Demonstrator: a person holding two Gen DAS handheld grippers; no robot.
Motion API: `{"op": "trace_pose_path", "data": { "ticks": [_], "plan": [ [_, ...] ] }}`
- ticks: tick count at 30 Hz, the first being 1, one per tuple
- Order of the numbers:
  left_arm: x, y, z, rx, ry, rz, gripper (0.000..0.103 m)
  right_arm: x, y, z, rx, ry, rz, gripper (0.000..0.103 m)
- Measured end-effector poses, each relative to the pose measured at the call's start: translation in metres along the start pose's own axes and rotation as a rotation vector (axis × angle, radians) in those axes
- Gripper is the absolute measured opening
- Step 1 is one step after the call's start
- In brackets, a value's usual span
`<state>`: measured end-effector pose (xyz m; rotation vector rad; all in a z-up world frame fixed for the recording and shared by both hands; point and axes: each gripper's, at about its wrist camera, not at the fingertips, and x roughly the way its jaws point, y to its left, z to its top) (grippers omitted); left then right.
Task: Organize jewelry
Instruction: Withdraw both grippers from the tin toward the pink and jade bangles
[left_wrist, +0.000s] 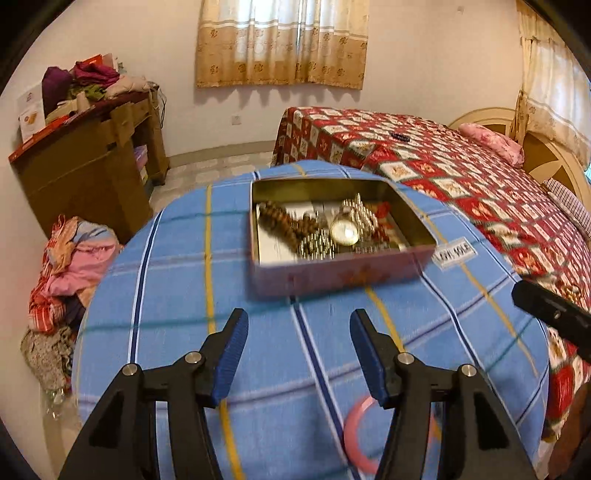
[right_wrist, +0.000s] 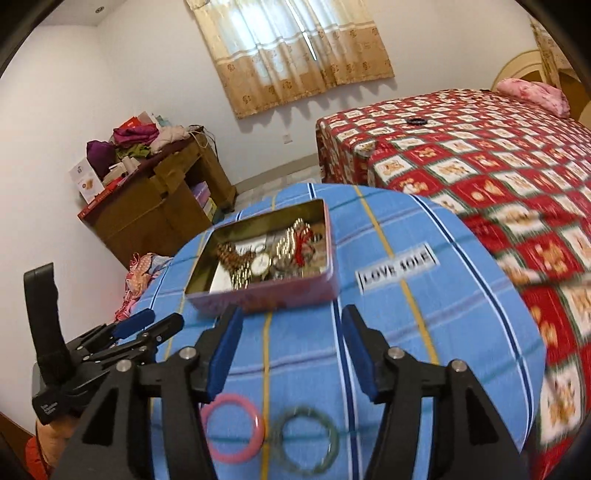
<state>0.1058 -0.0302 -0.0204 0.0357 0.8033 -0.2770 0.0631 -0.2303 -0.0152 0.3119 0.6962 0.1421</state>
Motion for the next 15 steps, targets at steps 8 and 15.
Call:
{"op": "trace_pose_path", "data": {
  "ticks": [8,15],
  "plan": [
    [-0.019,-0.003,-0.033,0.017,-0.021,0.018,0.058,-0.014,-0.011,-0.037,0.025,0.016,-0.045,0.059],
    [-0.024,-0.011,-0.064,0.067,-0.018,-0.107,0.058,-0.016,-0.027,-0.060,0.047,0.037,-0.087,0.059]
  ]
}}
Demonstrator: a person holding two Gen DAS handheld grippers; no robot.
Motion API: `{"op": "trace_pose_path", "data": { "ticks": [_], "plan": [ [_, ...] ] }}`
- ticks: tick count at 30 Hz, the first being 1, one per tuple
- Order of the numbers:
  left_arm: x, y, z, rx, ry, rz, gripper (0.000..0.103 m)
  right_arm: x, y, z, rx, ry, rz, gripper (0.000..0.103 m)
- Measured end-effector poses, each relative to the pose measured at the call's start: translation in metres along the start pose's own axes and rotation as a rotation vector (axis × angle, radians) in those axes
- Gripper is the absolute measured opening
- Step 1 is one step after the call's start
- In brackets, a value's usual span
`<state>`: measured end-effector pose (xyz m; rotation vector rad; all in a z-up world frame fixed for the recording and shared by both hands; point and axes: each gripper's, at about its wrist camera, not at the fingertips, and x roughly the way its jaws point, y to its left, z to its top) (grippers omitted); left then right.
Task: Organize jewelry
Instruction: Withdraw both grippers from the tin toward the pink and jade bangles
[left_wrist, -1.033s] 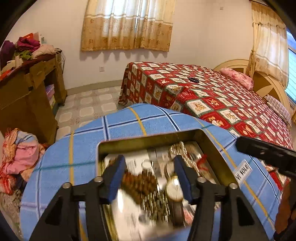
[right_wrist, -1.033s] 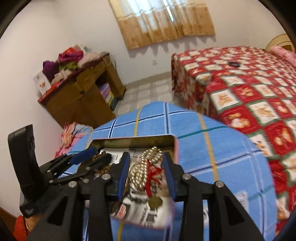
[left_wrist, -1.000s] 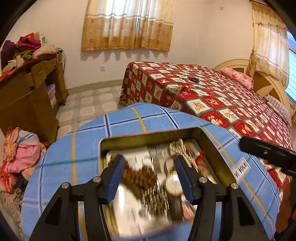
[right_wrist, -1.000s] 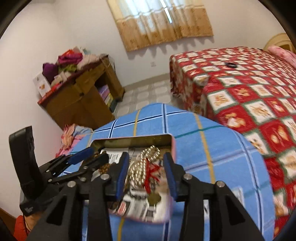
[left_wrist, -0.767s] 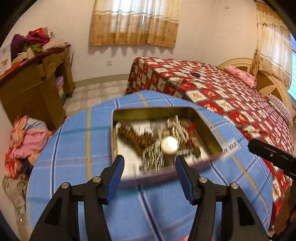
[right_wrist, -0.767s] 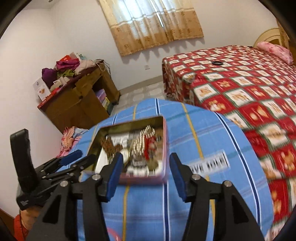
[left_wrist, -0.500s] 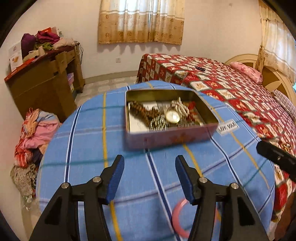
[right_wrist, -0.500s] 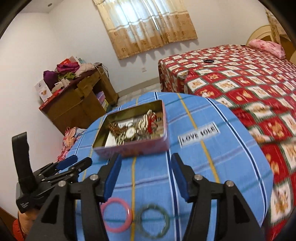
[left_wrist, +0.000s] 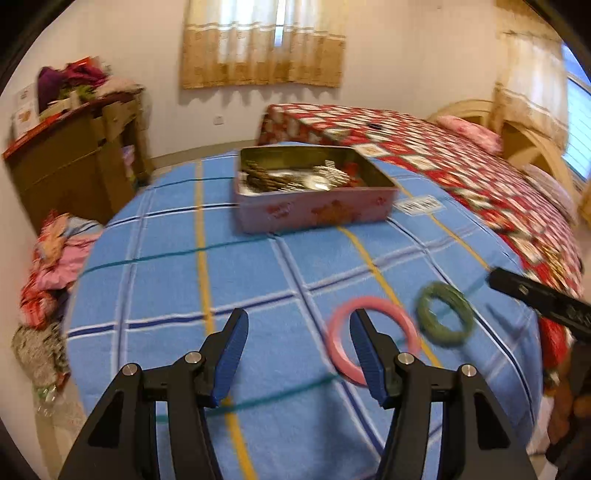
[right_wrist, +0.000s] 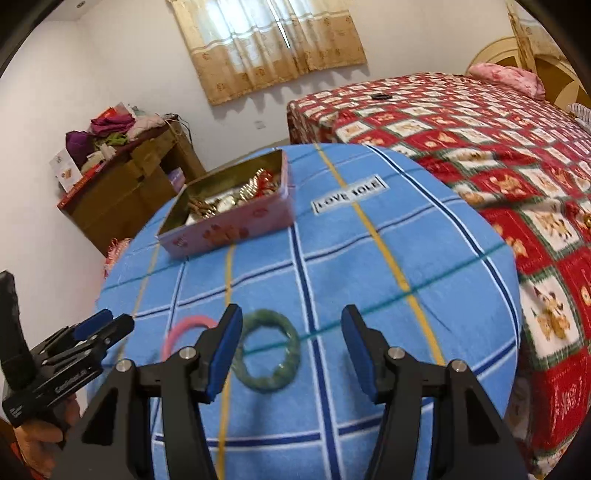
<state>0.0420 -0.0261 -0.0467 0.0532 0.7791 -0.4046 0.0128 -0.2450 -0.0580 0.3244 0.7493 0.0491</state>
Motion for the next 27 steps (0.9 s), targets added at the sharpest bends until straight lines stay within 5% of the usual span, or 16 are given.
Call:
{"op": "trace_pose_path", "data": {
  "ticks": [6,14,21,24,27],
  "plan": [
    [0.009,-0.026,-0.010,0.064,0.045,-0.132,0.058,-0.006,-0.003,-0.003,-0.004,-0.023,-0.014,0.059],
    [0.026,-0.044,-0.012,0.089,0.084,-0.163,0.067,-0.004,-0.009,-0.003,0.028,-0.020,0.005,0.059],
    [0.036,-0.051,-0.010,0.101,0.088,-0.111,0.084,-0.003,-0.011,-0.003,0.030,-0.024,0.017,0.059],
    [0.051,-0.048,-0.009,0.100,0.159,-0.024,0.085,-0.003,-0.011,-0.003,0.024,-0.027,0.016,0.059],
    [0.051,-0.040,-0.007,0.067,0.147,-0.020,0.085,-0.005,-0.013,-0.003,0.025,-0.031,0.021,0.059]
  ]
}}
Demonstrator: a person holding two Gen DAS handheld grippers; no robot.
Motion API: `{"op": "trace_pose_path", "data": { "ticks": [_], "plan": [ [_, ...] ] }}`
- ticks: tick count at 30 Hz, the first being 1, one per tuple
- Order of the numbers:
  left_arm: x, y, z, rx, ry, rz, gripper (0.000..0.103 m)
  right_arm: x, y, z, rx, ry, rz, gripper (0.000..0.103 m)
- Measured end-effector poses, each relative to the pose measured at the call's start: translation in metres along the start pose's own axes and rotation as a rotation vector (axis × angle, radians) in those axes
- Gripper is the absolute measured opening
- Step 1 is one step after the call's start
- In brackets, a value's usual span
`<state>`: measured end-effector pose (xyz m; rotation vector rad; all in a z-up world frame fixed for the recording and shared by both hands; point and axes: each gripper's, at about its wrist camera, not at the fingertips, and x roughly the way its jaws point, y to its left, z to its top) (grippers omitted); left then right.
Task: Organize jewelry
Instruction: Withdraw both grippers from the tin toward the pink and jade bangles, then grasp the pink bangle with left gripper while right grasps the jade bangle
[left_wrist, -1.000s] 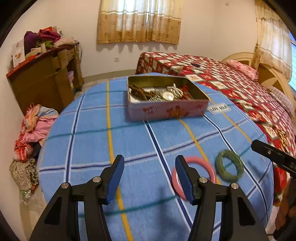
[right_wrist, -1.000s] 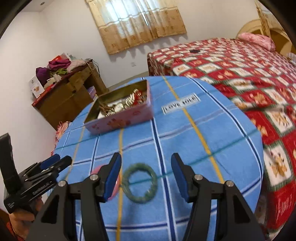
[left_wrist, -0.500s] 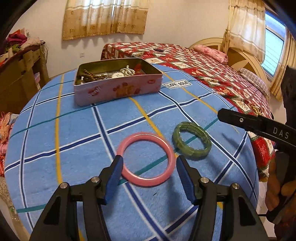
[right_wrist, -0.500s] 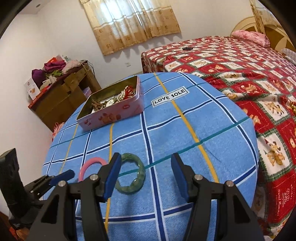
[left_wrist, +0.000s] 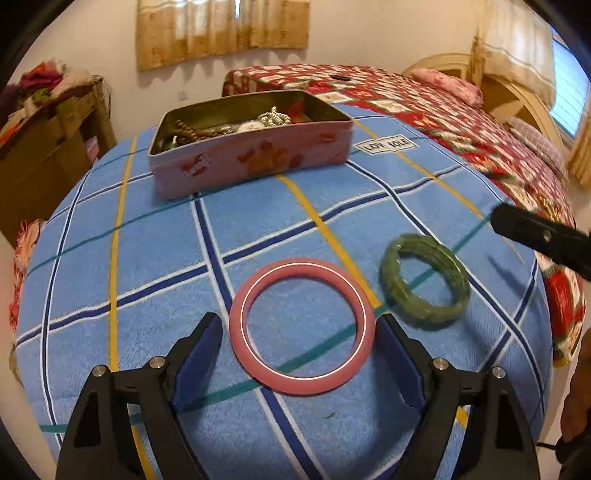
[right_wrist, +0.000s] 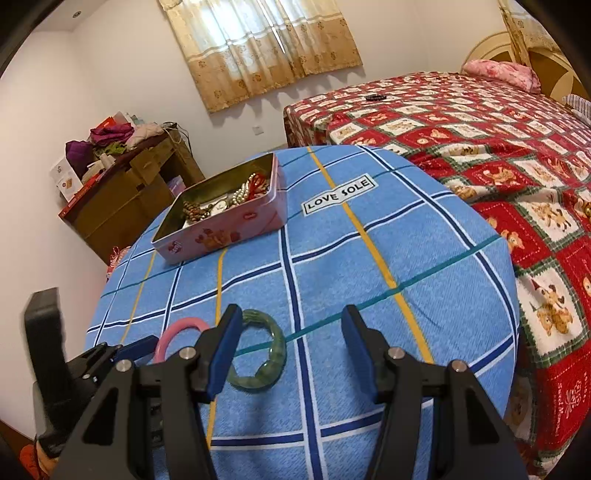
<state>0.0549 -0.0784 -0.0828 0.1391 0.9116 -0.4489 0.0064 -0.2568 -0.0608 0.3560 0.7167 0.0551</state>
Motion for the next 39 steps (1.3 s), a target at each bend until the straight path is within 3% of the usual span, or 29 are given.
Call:
{"op": "trace_pose_path", "data": {
  "ticks": [4,10,11,19,27,39],
  "plan": [
    [0.006,-0.004,0.003,0.032,0.019,0.050,0.089,0.000,0.000,-0.001,-0.015,-0.002,-0.007,0.059],
    [0.009,-0.001,0.009,0.005,0.020,0.054,0.087,0.007,0.010,-0.006,-0.088,0.042,0.000,0.059],
    [0.008,0.000,0.009,0.004,0.013,0.053,0.081,0.009,0.011,-0.007,-0.095,0.047,-0.005,0.059],
    [-0.006,0.016,0.000,-0.062,-0.041,-0.014,0.081,0.008,0.015,-0.009,-0.091,0.052,-0.003,0.059],
    [-0.036,0.035,0.003,-0.106,-0.130,0.033,0.081,0.024,0.036,-0.012,-0.172,0.108,-0.003,0.059],
    [-0.039,0.049,0.005,-0.132,-0.150,0.030,0.081,0.055,0.059,-0.025,-0.294,0.199,-0.060,0.067]
  ]
}}
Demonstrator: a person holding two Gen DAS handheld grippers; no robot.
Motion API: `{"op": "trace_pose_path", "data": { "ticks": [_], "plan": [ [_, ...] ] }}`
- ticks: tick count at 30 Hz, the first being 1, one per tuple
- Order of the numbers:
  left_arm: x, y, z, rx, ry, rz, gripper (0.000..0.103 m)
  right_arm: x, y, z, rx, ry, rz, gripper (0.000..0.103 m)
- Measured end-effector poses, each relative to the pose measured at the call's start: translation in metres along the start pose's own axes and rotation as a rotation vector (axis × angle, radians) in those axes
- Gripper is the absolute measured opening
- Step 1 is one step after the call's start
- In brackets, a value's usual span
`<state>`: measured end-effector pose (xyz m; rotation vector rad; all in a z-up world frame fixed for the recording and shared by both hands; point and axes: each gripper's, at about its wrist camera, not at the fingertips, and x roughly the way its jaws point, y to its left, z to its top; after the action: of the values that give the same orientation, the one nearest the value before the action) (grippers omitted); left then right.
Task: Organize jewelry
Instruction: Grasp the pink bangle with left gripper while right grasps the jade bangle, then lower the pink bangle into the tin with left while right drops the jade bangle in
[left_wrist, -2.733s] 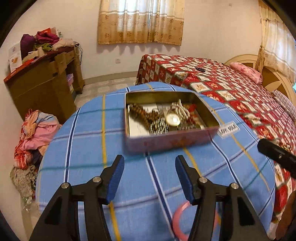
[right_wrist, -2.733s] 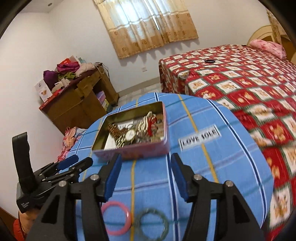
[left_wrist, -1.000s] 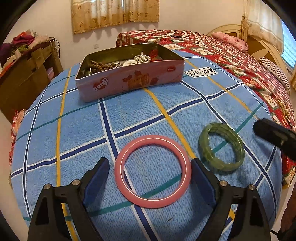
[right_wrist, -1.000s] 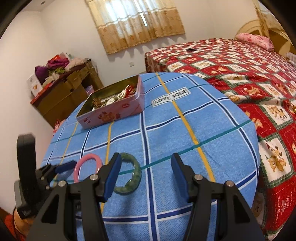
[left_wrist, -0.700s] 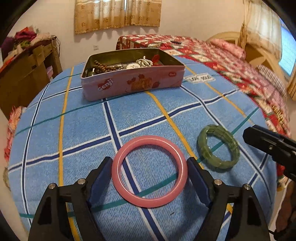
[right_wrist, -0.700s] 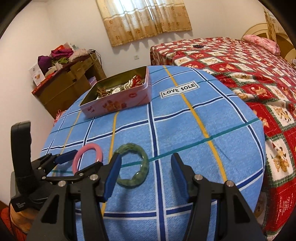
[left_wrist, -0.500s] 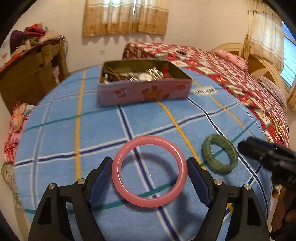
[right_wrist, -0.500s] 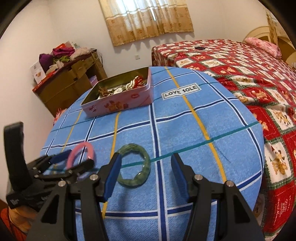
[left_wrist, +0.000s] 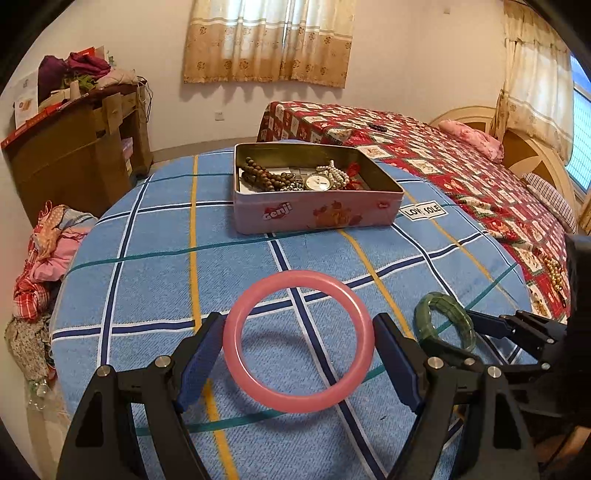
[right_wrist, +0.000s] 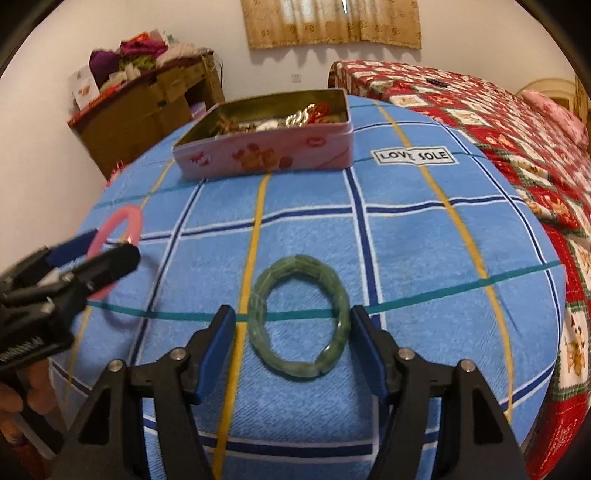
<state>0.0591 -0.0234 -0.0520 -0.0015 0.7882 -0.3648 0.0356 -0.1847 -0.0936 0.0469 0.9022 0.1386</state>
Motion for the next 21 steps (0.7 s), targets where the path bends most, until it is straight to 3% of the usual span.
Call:
{"op": "trace_pose_path", "data": {
  "ticks": [2,4,7,9,14,18,21],
  "plan": [
    [0.001,0.002,0.000,-0.008,0.002,-0.004,0.081,0.001,0.004,0.000,-0.029,0.001,-0.023,0.066],
    [0.000,0.003,0.000,-0.012,0.001,-0.004,0.081,0.003,0.008,-0.001,-0.065,-0.001,-0.065,0.059],
    [0.000,0.005,0.000,-0.019,0.000,-0.006,0.081,0.002,0.009,-0.001,-0.077,-0.002,-0.064,0.044],
    [0.000,0.006,-0.001,-0.024,-0.002,-0.009,0.081,0.001,0.006,0.001,-0.070,-0.005,-0.063,0.024],
    [0.001,0.006,-0.002,-0.032,0.001,-0.017,0.081,0.000,-0.001,0.003,-0.033,-0.016,-0.023,0.017],
    [-0.001,0.007,-0.001,-0.042,-0.004,-0.022,0.081,-0.011,-0.011,0.007,0.057,-0.065,0.074,0.017],
    [-0.002,0.006,-0.001,-0.042,-0.007,-0.027,0.081,-0.019,-0.011,0.011,0.084,-0.100,0.097,0.017]
  ]
}}
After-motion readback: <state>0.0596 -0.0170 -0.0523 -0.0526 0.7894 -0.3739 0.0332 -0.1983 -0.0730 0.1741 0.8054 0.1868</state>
